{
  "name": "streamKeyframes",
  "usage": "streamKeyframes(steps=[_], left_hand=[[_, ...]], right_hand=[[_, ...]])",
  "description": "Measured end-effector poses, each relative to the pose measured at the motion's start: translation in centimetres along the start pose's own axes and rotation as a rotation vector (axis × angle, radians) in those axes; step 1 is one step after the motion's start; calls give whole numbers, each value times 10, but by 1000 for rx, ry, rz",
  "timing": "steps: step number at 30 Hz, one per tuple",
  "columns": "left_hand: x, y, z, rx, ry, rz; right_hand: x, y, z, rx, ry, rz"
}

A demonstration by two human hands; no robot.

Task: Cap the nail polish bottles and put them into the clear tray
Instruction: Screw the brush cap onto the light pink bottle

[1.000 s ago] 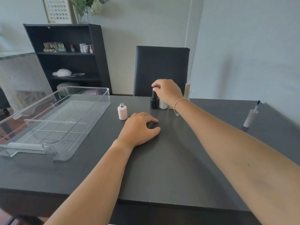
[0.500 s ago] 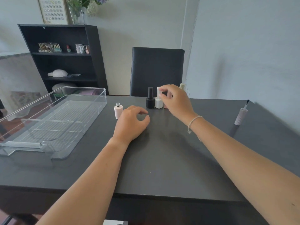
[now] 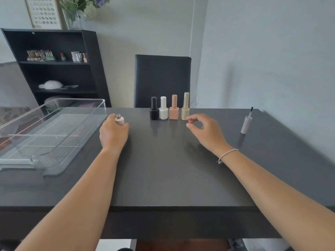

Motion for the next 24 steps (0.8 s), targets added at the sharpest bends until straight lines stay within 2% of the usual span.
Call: streamKeyframes(steps=[6, 15, 18, 20, 24], left_hand=[[2, -1, -2, 91, 34, -59], [14, -24, -30, 378, 258, -184], [17, -28, -38, 428, 313, -168], [17, -27, -39, 430, 321, -169], [15, -26, -40, 419, 318, -162]], right_hand=[[-19, -3, -9, -2, -122, 5], [-81, -16, -17, 54, -578, -90], [-97, -29, -24, 161, -689, -95], [-100, -40, -28, 295, -674, -55], [-93, -56, -30, 472, -511, -35]])
Point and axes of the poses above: each hand's wrist, its own z-axis towards the middle knuckle, its own x-axis out of the palm, y = z × x, the point moved 3 cm from there along z, towards the middle knuckle, and after that the axes turned 9 degrees about -x, right-handed, at the moved point
